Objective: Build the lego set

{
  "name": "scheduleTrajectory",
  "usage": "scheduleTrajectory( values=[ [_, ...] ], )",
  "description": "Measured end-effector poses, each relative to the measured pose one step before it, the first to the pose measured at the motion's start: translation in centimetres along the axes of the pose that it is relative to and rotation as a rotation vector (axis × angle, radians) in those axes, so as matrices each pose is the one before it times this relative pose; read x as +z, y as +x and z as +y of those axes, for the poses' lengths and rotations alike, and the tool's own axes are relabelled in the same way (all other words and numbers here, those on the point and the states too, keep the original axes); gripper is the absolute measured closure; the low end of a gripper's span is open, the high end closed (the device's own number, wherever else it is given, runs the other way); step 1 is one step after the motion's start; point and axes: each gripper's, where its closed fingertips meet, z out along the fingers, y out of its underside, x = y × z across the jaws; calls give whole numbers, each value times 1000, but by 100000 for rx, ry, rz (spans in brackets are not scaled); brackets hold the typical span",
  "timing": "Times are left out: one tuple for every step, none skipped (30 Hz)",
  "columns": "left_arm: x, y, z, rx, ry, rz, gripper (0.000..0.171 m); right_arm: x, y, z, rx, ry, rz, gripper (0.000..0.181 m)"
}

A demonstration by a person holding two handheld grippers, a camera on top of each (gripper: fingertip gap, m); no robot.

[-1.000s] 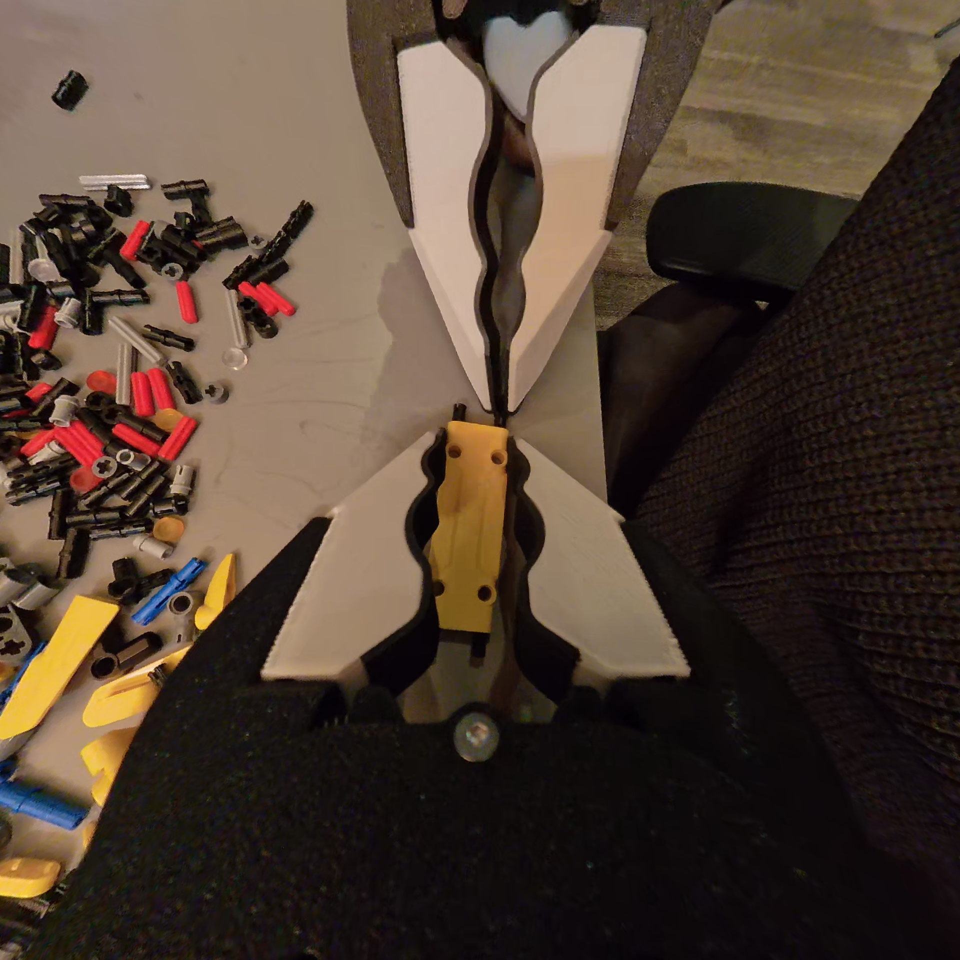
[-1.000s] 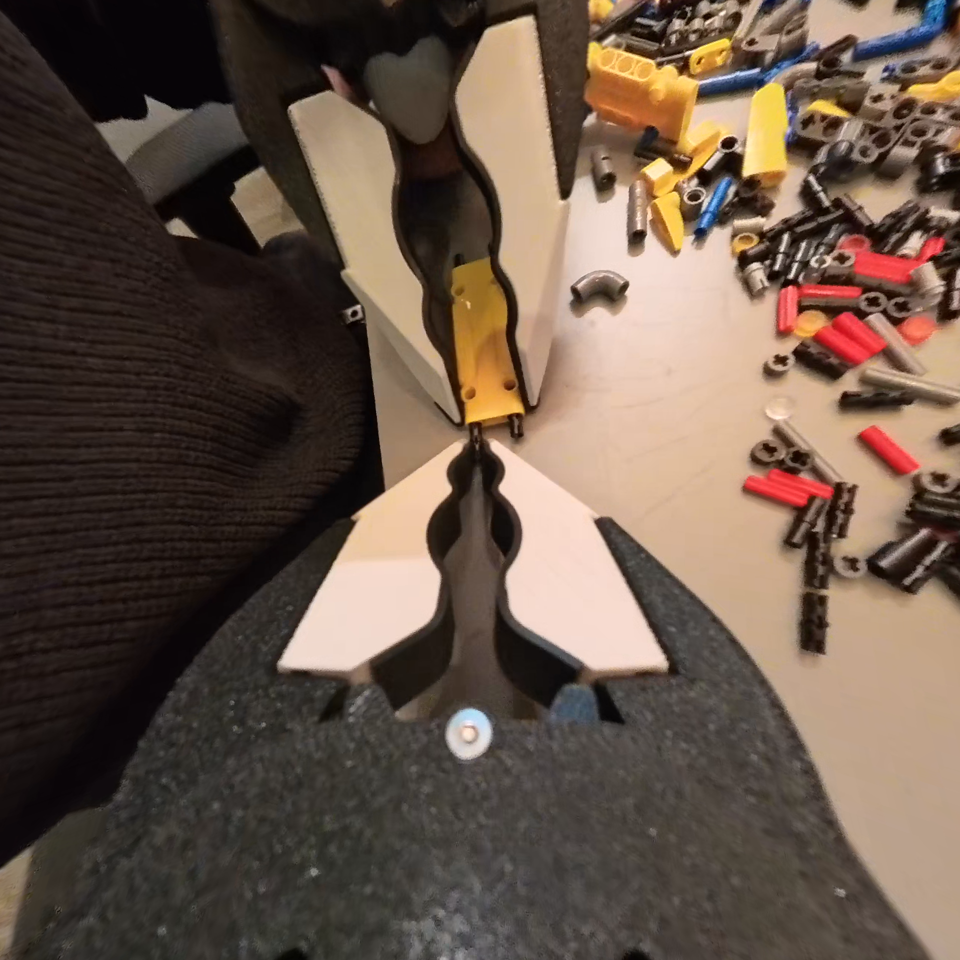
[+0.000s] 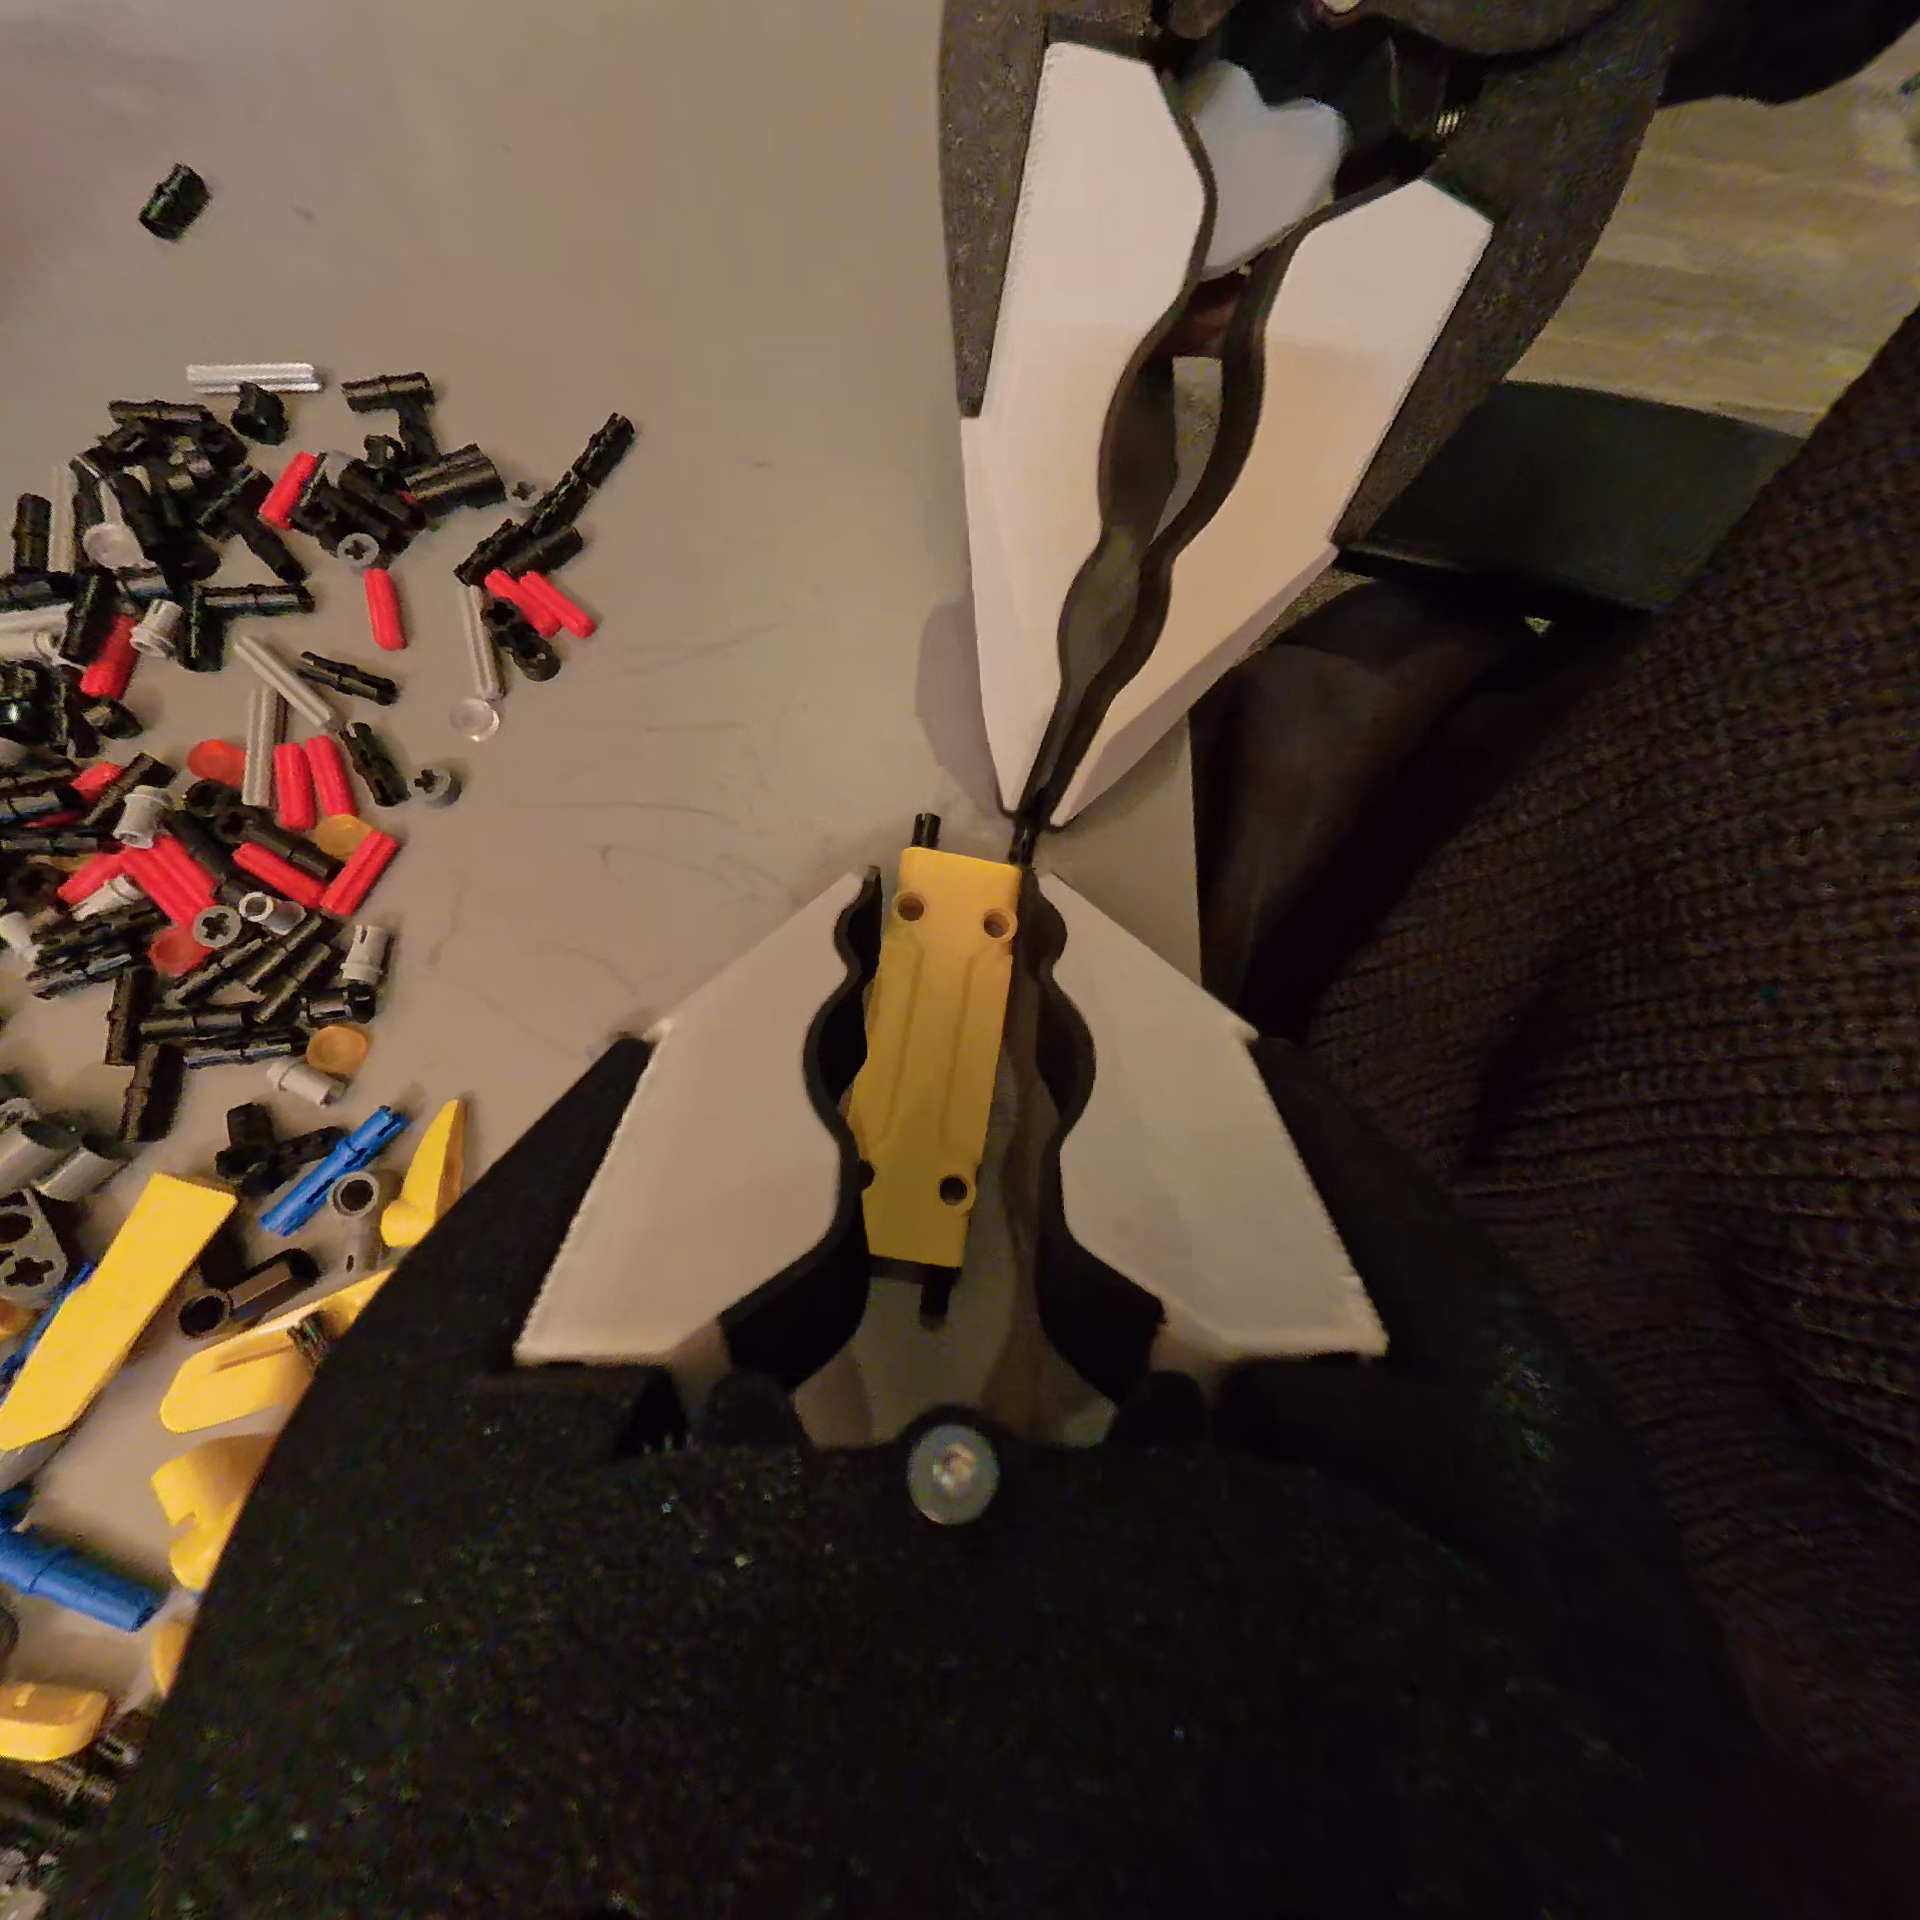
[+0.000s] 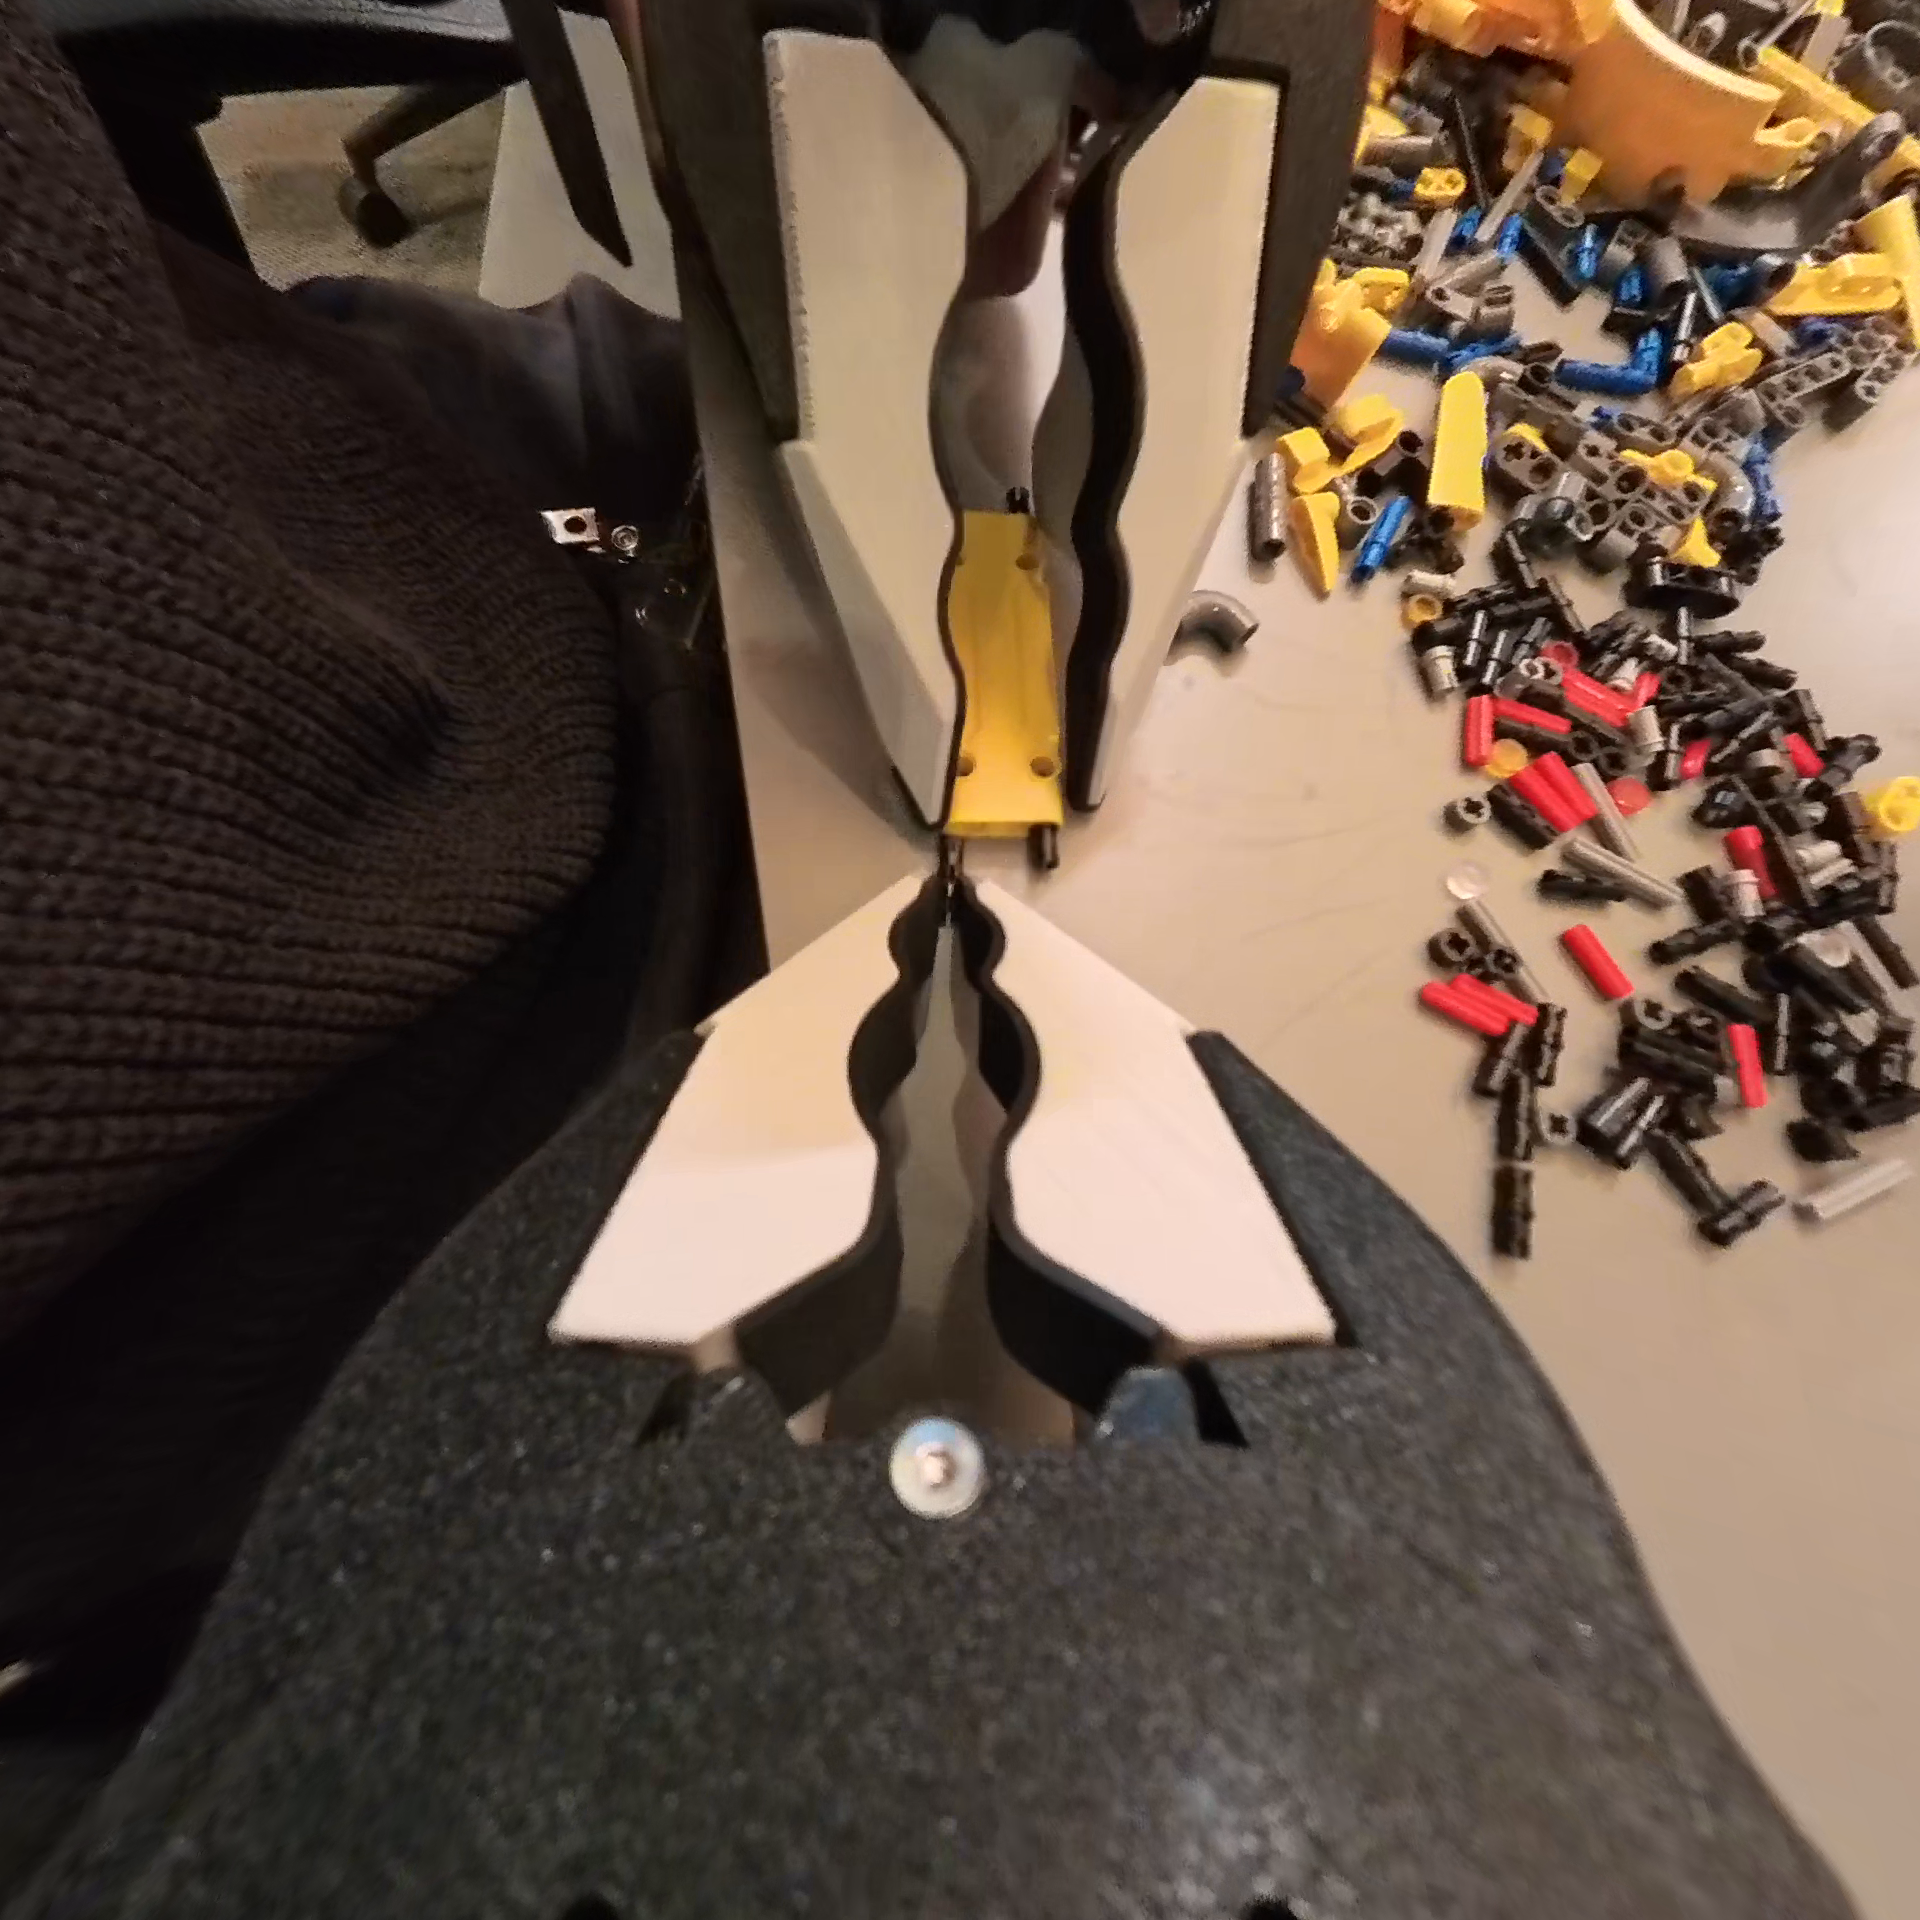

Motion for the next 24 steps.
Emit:
scheduleTrajectory(
  values=[
    [-64, -49, 4, 888, 204, -1447, 143, -153, -34, 102, 553, 37, 925, 178],
    [-124, -97, -113, 1134, 1008, -1930, 138, -200, 48, 75, 442, 411, 1307, 178],
    [-197, -46, -164, 1007, 1371, -1627, 134, -262, 62, -29, 697, 1066, 1263, 178],
    [-263, -33, -239, 201, 1866, -1404, 133, -296, 52, -147, 1180, 1883, 1058, 178],
    [-332, -96, -397, -1121, 2862, -1576, 132, -311, 25, -327, 1393, 2954, 848, 178],
    [-404, -16, -575, -2283, 3995, -935, 132, -317, 0, -464, 1247, 3954, 912, 178],
    [-459, 59, -682, -3484, 4784, -180, 132, -294, 39, -570, 825, 4528, 1539, 178],
    [-484, 79, -791, -5153, 5655, 231, 132, -253, 111, -612, 281, 4877, 2398, 178],
    [-469, 272, -792, -6971, 6135, 2262, 132, -215, 153, -603, -108, 4838, 2980, 178],
    [-383, 304, -727, -8891, 6008, 3353, 132, -168, 182, -573, -352, 4780, 3533, 178],
    [-347, 456, -544, -9090, 4719, 5291, 132, -144, 184, -563, -279, 4842, 3781, 178],
    [-331, 339, -353, -9193, 3207, 5121, 132, -109, 55, -538, 127, 4649, 2991, 178],
    [-299, 467, -208, -7915, 2113, 5987, 132, -94, -31, -519, 100, 4370, 2618, 178],
    [-282, 688, -104, -6079, 1477, 6963, 132, -36, -34, -433, -510, 3733, 2708, 177],
    [-235, 576, -107, -4143, 1784, 5138, 132, 32, -149, -335, -1043, 2783, 2093, 177],
    [-162, 347, -56, -2319, 2155, 2584, 132, 90, -276, -297, -1439, 2072, 1393, 177],
    [-44, 90, 164, -1507, 545, 345, 132, 125, -265, -261, -1646, 1564, 1463, 177],
    [77, -52, 353, -898, -816, -984, 133, 113, -288, -260, -1493, 1159, 1147, 177],
    [147, -36, 455, -658, -1330, -1094, 133, 90, -355, -276, -1336, 833, 496, 177],
    [168, 23, 425, -590, -1074, -809, 134, 32, -307, -257, -1542, 259, 549, 177],
    [136, 269, 215, -131, 422, 667, 137, 23, -212, -257, -1990, -62, 538, 177],
    [64, 424, 5, 117, 1916, 1738, 146, 33, -222, -266, -2131, -32, -8, 177],
    [29, 279, -62, -351, 2218, 988, 157, 42, -218, -271, -1771, 80, -247, 177],
    [-43, 82, -62, -342, 1852, -23, 163, 31, -144, -231, -1230, 129, 340, 177]
  ],
)
